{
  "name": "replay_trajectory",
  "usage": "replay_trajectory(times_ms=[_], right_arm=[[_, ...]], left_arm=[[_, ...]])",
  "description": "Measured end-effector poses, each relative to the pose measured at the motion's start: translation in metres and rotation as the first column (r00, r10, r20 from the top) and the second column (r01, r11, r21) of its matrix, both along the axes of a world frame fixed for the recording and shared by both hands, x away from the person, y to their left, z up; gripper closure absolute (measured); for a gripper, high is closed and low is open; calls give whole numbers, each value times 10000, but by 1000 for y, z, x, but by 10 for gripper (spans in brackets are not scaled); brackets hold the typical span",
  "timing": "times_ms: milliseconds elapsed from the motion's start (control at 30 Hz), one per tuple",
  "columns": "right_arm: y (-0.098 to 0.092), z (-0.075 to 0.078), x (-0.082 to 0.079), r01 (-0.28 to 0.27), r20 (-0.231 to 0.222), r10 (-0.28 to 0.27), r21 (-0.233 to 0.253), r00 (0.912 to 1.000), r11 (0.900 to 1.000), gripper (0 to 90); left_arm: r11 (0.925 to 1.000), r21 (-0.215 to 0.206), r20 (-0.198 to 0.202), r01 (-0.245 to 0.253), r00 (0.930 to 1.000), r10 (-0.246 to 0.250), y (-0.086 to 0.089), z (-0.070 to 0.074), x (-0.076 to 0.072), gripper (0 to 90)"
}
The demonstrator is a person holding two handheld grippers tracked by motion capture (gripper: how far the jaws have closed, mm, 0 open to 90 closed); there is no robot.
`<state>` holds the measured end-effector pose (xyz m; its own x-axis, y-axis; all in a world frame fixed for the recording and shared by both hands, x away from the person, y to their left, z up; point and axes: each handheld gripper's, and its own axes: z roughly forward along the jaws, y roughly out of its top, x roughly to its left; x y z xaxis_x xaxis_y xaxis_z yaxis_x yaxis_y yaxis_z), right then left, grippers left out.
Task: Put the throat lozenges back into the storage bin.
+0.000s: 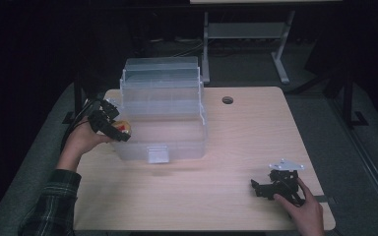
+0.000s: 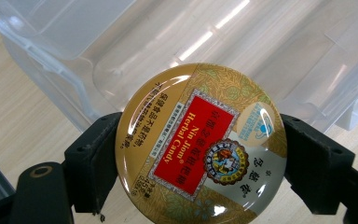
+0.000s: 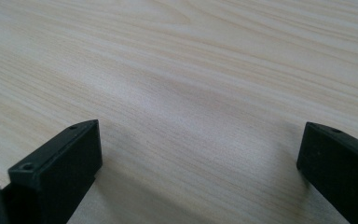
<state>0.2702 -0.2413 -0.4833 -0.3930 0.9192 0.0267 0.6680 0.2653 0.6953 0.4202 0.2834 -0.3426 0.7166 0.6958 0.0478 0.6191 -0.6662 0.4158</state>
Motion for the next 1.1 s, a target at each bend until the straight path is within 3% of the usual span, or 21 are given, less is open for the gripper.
replay_trajectory(times_ms=[633, 1100], right_arm=[[0, 0, 0, 0, 1, 0, 1, 10000, 10000, 0], [0, 0, 0, 0, 1, 0, 3, 10000, 10000, 0]], left_arm=[[10000, -65, 68, -7, 10000, 8, 1, 2, -2, 184], [9996, -270, 447, 72, 9990, -60, 6, 13, -21, 184]])
